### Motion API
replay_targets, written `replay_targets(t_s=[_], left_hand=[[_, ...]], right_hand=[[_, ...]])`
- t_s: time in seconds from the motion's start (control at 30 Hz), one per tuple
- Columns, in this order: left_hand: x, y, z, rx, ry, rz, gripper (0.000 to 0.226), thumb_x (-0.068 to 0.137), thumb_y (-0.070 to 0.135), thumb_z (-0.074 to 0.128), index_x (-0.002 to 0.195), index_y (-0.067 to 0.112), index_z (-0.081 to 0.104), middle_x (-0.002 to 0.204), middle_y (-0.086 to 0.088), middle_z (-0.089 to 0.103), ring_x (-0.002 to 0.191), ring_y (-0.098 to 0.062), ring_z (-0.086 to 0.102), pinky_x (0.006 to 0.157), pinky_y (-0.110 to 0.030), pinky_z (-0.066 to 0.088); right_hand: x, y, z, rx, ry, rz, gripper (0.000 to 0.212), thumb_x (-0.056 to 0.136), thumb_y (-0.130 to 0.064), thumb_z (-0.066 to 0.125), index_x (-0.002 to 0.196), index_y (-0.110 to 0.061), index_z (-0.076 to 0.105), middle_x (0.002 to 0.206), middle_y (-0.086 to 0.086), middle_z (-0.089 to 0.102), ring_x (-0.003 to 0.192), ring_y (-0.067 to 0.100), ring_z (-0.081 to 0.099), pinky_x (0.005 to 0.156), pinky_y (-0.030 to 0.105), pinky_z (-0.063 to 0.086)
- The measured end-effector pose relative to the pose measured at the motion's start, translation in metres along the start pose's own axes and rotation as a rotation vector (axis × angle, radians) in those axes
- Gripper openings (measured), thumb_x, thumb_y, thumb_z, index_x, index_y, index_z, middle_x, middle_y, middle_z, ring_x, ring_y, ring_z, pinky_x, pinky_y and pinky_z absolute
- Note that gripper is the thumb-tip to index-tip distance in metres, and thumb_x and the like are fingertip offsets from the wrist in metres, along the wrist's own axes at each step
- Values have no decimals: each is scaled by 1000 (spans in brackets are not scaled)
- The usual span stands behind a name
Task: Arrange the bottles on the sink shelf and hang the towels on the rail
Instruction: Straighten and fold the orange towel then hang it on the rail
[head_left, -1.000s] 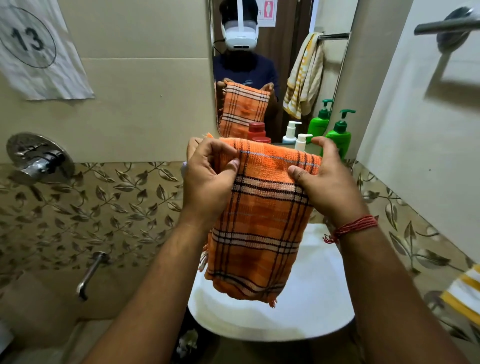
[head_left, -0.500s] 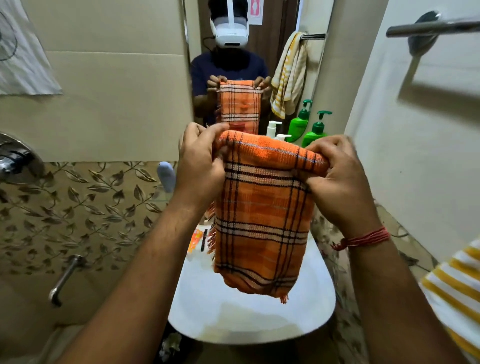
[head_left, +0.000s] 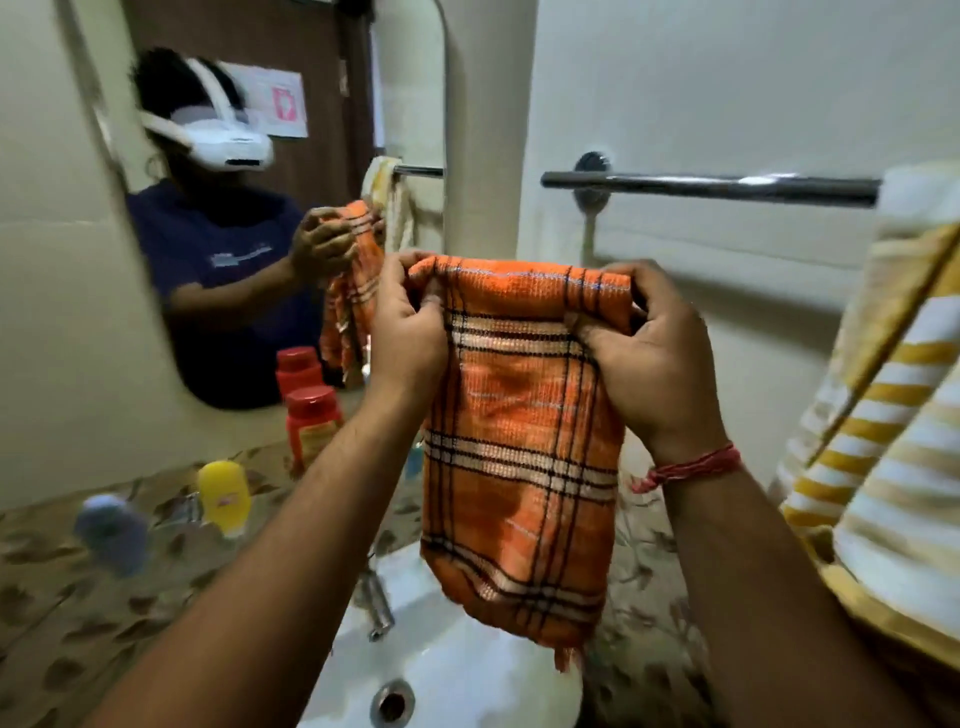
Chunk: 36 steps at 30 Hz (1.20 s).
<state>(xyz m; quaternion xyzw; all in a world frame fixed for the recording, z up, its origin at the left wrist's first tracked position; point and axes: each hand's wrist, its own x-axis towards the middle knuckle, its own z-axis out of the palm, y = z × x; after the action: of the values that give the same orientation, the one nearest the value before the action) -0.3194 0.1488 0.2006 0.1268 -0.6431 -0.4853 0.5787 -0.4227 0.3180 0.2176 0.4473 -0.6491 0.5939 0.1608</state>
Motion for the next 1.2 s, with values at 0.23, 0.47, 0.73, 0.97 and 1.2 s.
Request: replay_targets(t_s=[0.23, 0.47, 0.73, 0.97, 1.2], left_hand=[[61, 26, 64, -181, -89, 185, 24, 98, 4, 49, 115, 20, 55, 103, 4, 60, 97, -10, 59, 92, -28, 50], [143, 79, 148, -213, -75, 280, 21, 99, 4, 45, 117, 7, 56, 93, 12, 57, 84, -5, 56, 72, -5, 38], [178, 68, 209, 32, -170, 357, 24, 90, 4, 43, 109, 15, 53, 100, 0, 58, 91, -23, 56, 73, -31, 39], [188, 53, 212, 646, 59, 675, 14, 84, 10, 52, 97, 4, 55, 105, -22, 59, 92, -42, 57, 68, -47, 45], [179, 40, 174, 453, -529, 498, 11, 91, 23, 58, 97, 14, 58, 95, -9, 68, 85, -28, 57, 67, -34, 36]], right_hand=[[46, -45, -29, -230, 363, -90, 22, 81, -10, 75, 97, -16, 62, 76, -17, 58, 70, -12, 55, 62, 1, 36], [143, -80, -65, -597, 451, -197, 27, 83, -8, 66, 108, -7, 56, 106, 11, 66, 100, 30, 61, 78, 28, 43], [198, -40, -99, -1518, 73, -619, 32, 90, -6, 47, 122, -6, 52, 114, 22, 54, 94, 43, 57, 72, 48, 49], [206, -22, -80, -1694, -275, -1243, 12, 90, -12, 62, 99, -17, 68, 101, 4, 68, 102, 32, 61, 78, 43, 47], [208, -52, -52, -1497, -769, -242, 31, 90, -33, 46, 107, -23, 68, 101, 4, 66, 99, 28, 62, 86, 40, 51]])
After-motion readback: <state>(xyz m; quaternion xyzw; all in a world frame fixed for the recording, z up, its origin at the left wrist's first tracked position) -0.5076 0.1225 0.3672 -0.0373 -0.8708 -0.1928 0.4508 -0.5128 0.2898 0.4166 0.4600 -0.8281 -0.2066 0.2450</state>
